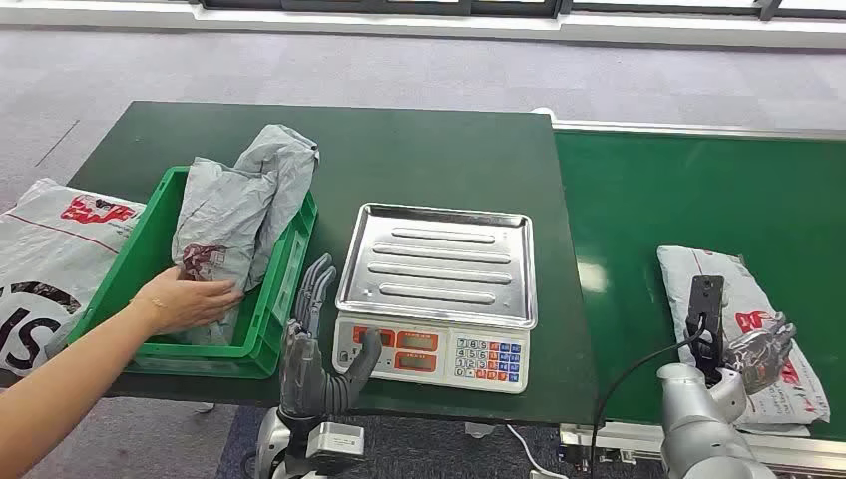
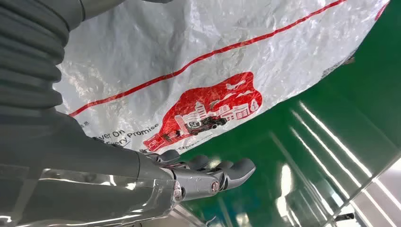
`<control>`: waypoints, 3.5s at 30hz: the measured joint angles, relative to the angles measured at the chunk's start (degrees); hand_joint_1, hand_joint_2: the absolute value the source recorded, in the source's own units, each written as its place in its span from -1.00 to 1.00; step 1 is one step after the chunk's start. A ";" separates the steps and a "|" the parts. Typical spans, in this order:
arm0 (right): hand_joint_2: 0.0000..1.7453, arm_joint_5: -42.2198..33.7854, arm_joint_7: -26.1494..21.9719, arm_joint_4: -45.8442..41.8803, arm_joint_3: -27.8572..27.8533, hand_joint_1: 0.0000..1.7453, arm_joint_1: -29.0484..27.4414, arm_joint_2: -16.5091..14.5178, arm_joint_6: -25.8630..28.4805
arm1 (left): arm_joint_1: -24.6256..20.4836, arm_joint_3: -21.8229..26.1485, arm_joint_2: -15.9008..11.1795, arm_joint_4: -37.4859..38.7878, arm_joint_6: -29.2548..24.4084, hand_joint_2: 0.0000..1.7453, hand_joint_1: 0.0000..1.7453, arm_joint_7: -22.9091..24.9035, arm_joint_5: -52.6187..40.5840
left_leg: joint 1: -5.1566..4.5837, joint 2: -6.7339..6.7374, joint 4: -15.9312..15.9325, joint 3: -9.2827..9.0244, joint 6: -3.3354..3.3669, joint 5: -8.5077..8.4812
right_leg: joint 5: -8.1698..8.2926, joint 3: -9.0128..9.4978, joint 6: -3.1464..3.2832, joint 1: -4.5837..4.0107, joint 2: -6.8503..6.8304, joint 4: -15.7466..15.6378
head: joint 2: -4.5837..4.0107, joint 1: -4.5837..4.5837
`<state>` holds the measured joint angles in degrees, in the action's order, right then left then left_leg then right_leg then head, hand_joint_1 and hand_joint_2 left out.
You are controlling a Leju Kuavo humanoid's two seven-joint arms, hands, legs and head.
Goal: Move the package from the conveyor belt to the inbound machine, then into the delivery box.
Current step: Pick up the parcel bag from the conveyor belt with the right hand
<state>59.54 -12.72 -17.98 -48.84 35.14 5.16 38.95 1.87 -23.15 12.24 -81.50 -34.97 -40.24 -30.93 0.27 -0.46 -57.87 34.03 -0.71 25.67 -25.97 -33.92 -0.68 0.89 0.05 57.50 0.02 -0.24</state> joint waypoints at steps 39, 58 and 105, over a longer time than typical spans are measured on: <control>1.00 10.61 10.68 0.79 5.15 -1.00 -3.83 -2.30 -9.18 | 0.47 2.02 0.79 -0.26 0.50 1.00 -1.00 0.00 -1.57 | 0.00 -0.01 0.00 0.00 0.00 0.00 | -0.01 0.02 0.00 -0.01 -0.02 0.00 | 0.00 0.02; 1.00 12.35 11.94 0.80 7.64 -1.00 -3.89 -2.93 -15.98 | 0.47 2.03 0.79 -0.26 0.39 1.00 -1.00 0.00 -1.02 | 0.01 0.04 0.00 -0.13 0.01 0.00 | 0.00 0.15 -0.01 -0.01 0.00 -0.02 | 0.00 0.01; 1.00 7.56 0.22 -4.84 7.07 1.00 -4.58 -5.48 -0.09 | 1.99 5.28 1.68 -2.07 0.60 1.00 -1.00 0.00 -3.82 | 0.00 0.00 0.00 -0.04 0.02 0.01 | -0.01 0.07 0.00 0.00 -0.01 -0.01 | 0.00 0.02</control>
<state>67.10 -12.50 -22.81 -41.77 30.56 -0.32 38.86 3.86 -17.87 13.92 -83.58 -34.37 -40.24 -34.75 0.28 -0.46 -57.87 33.99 -0.70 25.68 -25.97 -33.85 -0.68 0.89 0.05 57.49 0.02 -0.22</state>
